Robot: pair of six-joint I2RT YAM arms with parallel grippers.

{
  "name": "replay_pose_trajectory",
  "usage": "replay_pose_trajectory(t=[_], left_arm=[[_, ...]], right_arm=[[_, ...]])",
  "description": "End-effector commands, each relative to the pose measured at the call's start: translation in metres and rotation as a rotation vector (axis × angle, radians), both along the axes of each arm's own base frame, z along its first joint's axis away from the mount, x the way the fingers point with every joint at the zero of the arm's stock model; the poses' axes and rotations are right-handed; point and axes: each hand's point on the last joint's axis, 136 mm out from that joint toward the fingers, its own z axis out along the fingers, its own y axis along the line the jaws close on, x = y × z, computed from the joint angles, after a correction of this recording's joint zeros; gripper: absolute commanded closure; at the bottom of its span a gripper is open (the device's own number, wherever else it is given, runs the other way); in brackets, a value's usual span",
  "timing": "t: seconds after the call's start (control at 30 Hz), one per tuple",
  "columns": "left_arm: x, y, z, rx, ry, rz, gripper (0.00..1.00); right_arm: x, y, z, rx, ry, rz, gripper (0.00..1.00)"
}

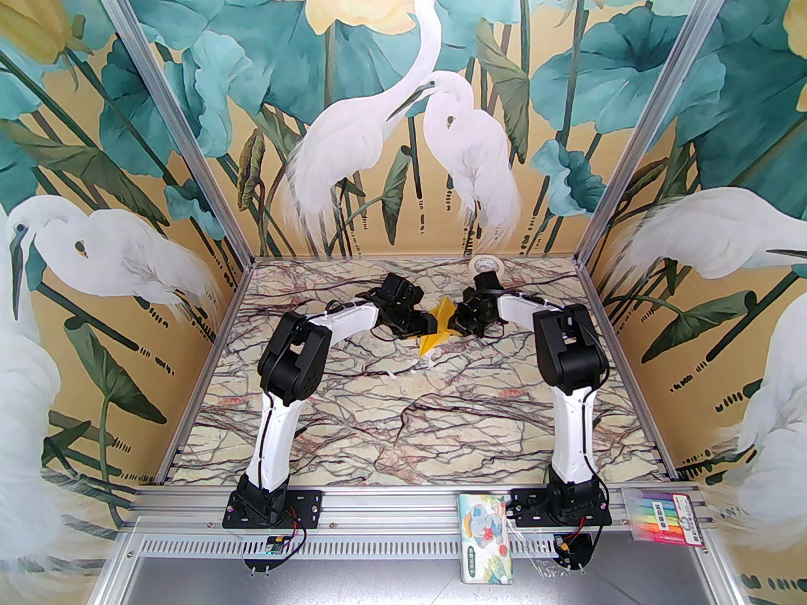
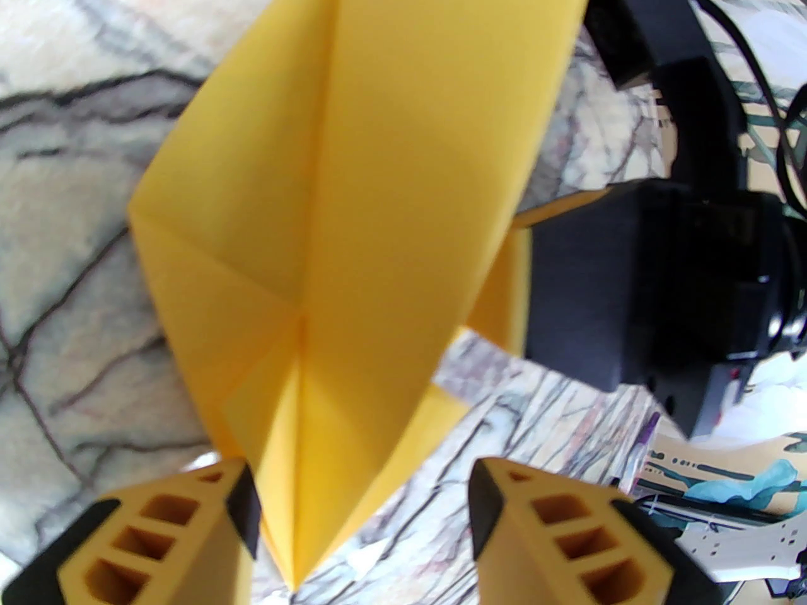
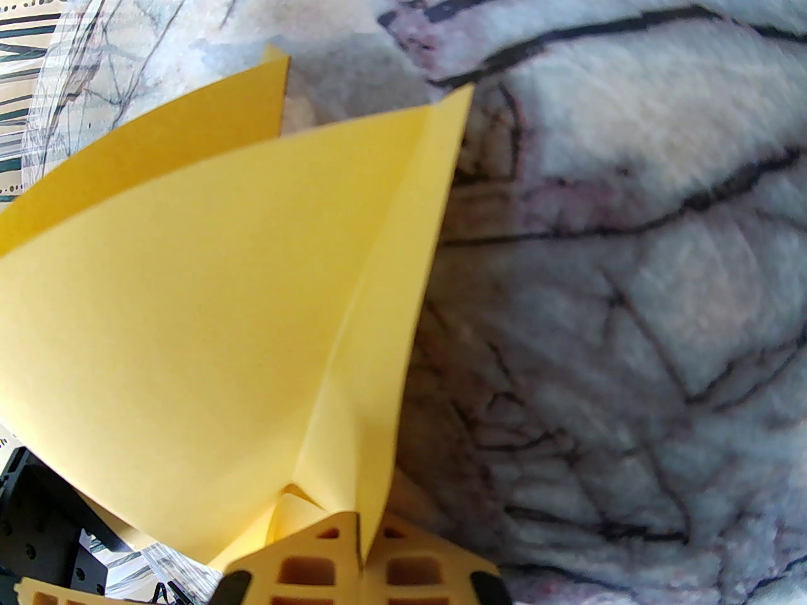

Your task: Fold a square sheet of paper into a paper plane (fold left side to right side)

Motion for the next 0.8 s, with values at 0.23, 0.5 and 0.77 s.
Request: replay_pose_trajectory(t=[0.23, 0.5, 0.77], left_arm=[[-0.008, -0.010, -0.012, 0.016, -0.006, -0.046, 0.44], [-0.009, -0.008, -0.022, 0.174, -0.084, -0.063, 0.48], [-0.001, -0.006, -0.030, 0.319, -0.152, -0.048, 0.51]], right_arm=[[-0.003, 0.002, -0.002, -0.004, 0.012, 0.016, 1.00], [-0.004, 0.001, -0.005, -0.007, 0.019, 0.015, 1.00], [-0.007, 0.001, -0.005, -0.001, 0.022, 0.013, 1.00]])
